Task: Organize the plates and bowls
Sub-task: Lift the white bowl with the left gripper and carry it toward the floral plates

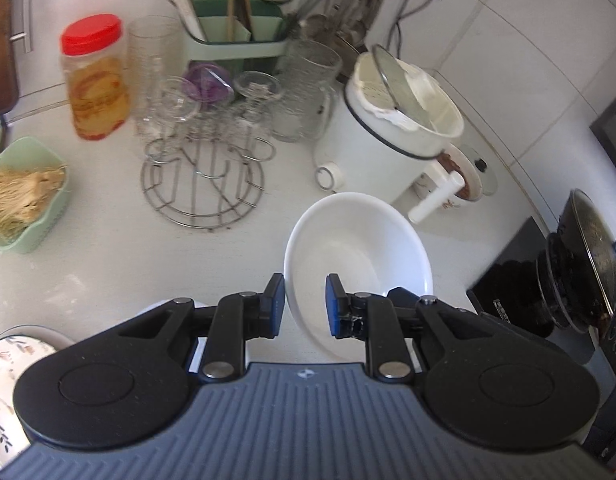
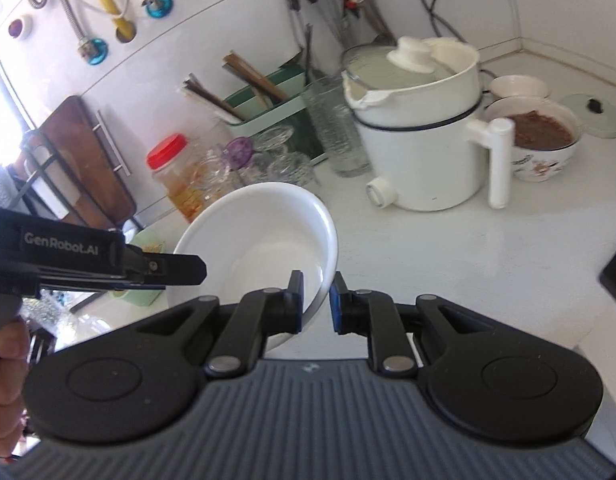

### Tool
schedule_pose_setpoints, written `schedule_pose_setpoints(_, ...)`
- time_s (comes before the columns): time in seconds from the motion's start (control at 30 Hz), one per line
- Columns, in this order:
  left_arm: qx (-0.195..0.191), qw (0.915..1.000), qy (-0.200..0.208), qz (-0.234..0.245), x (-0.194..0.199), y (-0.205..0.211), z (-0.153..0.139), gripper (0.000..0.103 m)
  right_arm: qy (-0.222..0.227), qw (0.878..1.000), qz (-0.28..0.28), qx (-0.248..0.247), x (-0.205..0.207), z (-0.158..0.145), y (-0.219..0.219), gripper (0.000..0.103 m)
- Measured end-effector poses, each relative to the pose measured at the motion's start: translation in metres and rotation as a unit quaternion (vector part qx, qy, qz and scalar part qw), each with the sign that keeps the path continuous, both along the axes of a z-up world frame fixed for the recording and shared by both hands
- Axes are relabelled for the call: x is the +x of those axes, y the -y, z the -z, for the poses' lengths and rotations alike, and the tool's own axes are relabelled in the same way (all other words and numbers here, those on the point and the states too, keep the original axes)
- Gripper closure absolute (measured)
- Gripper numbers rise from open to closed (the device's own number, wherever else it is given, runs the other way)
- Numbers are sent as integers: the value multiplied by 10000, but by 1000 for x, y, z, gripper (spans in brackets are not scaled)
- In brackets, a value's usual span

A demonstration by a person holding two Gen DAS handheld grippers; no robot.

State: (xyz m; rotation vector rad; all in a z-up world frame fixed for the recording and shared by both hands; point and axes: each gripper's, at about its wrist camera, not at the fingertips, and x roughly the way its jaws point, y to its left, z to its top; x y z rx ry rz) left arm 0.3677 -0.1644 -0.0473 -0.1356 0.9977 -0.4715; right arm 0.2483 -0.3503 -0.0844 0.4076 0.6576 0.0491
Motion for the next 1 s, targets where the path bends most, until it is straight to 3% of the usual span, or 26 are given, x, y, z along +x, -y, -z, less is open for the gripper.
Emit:
schedule_pose_setpoints(0.23, -109, 9983, 75, -573, -12, -43, -2, 79, 57, 9983, -572, 1, 16, -8, -27, 86)
schedule_pose_setpoints(0.47, -196, 9925, 21, -1208, -30, -93, 2, 79, -41, 9921, -1214, 326, 37, -8, -58, 86)
schedule_pose_setpoints(0.53, -227, 9904, -29, -1361, -31, -104, 8, 79, -107, 9899, -1403, 188, 41, -5, -70, 85)
schedule_pose_setpoints(0.73, -400, 9869, -235, -1544, -34, -123, 33, 79, -568, 9849, -1636, 40, 48, 16, -86, 85)
schedule_pose_setpoints(1.0, -334, 9867, -457, -1523, -34, -120, 69, 79, -951, 9823, -1611, -140, 52, 43, -90, 86)
